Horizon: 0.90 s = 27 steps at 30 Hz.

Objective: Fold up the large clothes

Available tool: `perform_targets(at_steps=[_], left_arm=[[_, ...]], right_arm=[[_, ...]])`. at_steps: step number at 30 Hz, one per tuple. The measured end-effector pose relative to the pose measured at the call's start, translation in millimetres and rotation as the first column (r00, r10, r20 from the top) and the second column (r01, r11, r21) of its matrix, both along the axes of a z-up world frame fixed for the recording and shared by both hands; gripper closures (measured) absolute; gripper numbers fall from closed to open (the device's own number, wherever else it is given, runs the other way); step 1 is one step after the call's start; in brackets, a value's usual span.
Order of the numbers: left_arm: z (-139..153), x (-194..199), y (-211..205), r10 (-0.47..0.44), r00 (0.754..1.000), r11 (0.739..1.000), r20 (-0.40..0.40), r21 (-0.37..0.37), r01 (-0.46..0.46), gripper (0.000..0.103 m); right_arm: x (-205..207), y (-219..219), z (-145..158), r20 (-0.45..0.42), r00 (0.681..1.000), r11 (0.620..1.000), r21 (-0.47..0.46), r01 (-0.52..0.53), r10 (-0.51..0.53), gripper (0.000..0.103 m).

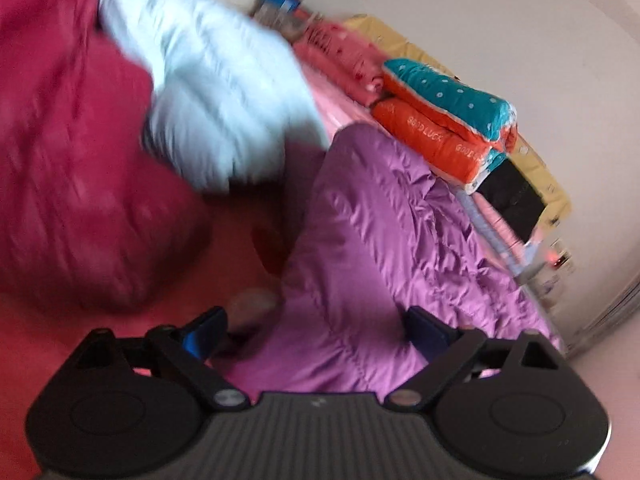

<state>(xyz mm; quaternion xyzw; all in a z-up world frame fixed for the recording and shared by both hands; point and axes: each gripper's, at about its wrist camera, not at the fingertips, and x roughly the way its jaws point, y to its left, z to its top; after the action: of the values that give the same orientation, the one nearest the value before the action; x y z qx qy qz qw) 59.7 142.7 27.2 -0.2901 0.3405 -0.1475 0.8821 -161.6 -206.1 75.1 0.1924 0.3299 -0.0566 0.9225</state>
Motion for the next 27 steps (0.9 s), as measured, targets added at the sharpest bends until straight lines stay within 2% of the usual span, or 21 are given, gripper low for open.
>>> perform_targets(at_steps=[1,3,5,7,11,14,20,25,27], left_arm=[[-3.7,3.8,-1.6,-0.009,1.0,0.999,-0.017,-0.035,0.008,0.011],[-7.1,8.0,-8.2,-0.027,0.999,0.998,-0.025,-0.049,0.025,0.015],[-8.8,9.2,-13.9,-0.04,0.999,0.998,-0.021,-0.054,0.038,0.031],[-8.4,8.2,-18.5,-0.037,0.999,0.997,-0.021,-0.064,0.036,0.042],[2.3,-2.6,-32.5,-0.04,0.999,0.999,0.031,-0.022,0.041,0.063],[11.5,-11.0,-40.5,-0.048,0.997,0.999,0.067,0.013,0.047,0.07],[29.7,-35.4,-49.2,-0.098,0.986,0.995,0.135,0.033,0.094,0.074],[42.2,-70.7,-60.2,-0.217,0.956,0.976,0.196,0.076,0.206,0.074],[42.3,-90.9,-63.1,-0.282,0.936,0.959,0.213,0.104,0.265,0.074]], right_arm=[[-0.5,0.6,-3.6,-0.011,1.0,1.0,0.006,0.011,-0.011,0.0],[-4.1,4.3,-7.1,-0.03,0.999,1.0,0.007,0.03,-0.03,0.0],[-7.7,7.5,-9.9,-0.043,0.998,0.999,0.001,0.049,-0.049,0.0],[-13.4,11.1,-10.3,-0.049,0.997,0.998,-0.007,0.068,-0.068,0.0],[-26.5,11.3,-13.2,-0.059,0.993,0.995,-0.021,0.102,-0.103,0.0],[-33.0,10.1,-11.2,-0.064,0.989,0.991,-0.025,0.129,-0.13,0.0],[-45.4,8.9,-7.3,-0.063,0.982,0.984,-0.007,0.181,-0.181,0.0],[-54.3,11.4,-5.8,-0.067,0.977,0.98,-0.008,0.2,-0.2,0.0],[-57.1,12.1,-4.7,-0.067,0.977,0.979,-0.01,0.202,-0.203,0.0]])
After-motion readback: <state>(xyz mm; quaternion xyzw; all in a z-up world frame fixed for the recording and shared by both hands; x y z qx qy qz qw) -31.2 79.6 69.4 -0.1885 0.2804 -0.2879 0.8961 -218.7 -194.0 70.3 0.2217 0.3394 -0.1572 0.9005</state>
